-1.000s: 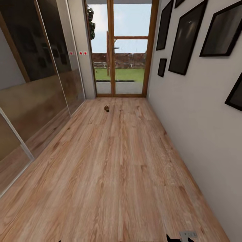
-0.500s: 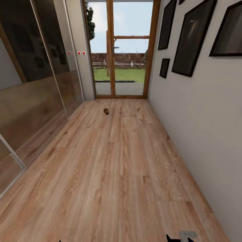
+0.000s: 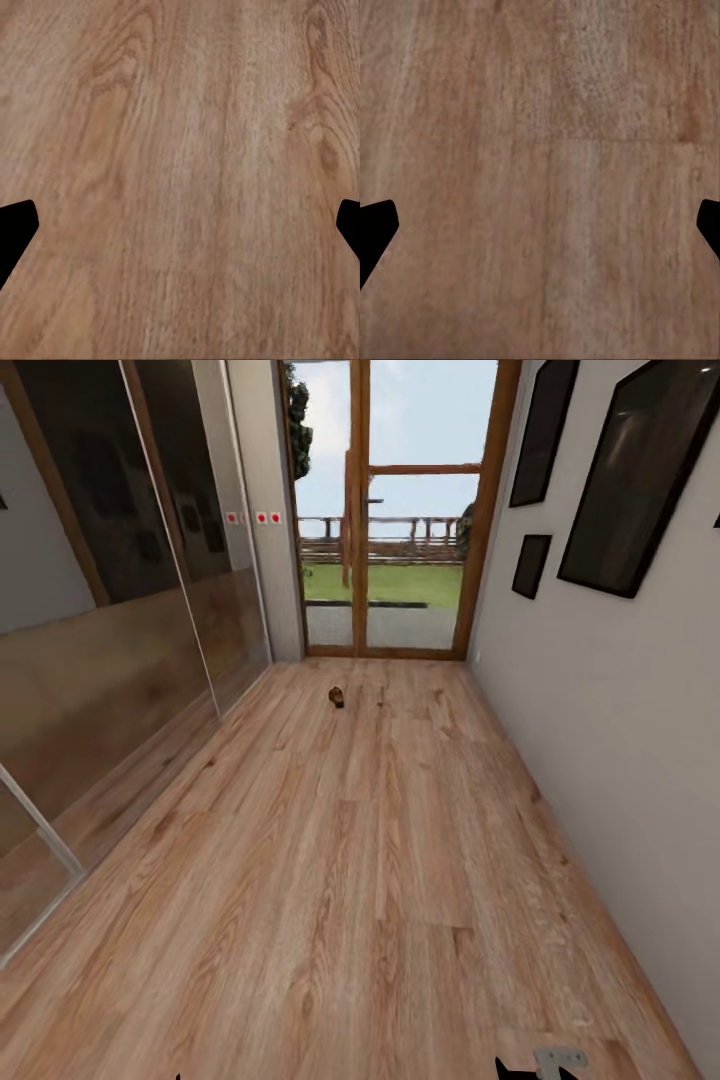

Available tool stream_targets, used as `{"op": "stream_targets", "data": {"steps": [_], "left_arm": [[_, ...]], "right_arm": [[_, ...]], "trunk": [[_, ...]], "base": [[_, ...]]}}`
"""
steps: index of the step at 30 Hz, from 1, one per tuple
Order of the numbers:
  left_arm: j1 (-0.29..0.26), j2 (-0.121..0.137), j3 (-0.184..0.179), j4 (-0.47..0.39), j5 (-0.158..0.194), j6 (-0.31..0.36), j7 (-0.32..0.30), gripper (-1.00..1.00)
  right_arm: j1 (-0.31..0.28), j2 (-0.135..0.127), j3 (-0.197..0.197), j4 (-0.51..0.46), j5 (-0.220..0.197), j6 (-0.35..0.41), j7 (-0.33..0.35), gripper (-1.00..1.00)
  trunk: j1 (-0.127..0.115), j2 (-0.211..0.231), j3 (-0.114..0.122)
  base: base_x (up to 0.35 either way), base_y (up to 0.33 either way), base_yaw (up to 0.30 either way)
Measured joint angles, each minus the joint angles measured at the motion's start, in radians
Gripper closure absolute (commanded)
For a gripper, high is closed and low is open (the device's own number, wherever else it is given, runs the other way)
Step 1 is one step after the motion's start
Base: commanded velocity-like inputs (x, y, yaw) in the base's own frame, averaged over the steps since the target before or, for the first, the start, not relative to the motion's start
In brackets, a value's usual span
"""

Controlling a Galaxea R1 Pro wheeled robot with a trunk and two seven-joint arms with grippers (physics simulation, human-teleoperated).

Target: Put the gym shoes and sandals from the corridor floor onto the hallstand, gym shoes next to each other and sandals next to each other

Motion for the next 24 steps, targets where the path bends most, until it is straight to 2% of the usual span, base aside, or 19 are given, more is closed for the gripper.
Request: {"op": "stream_targets", "data": {"steps": [24], "left_arm": [[0.000, 0.000, 0.000, 0.000, 0.000, 0.000, 0.000, -1.00]], "right_arm": [[0.000, 0.000, 0.000, 0.000, -0.001, 0.000, 0.000, -1.00]], "trunk": [[0.000, 0.000, 0.000]], "base": [[0.338, 0.000, 0.010]]}}
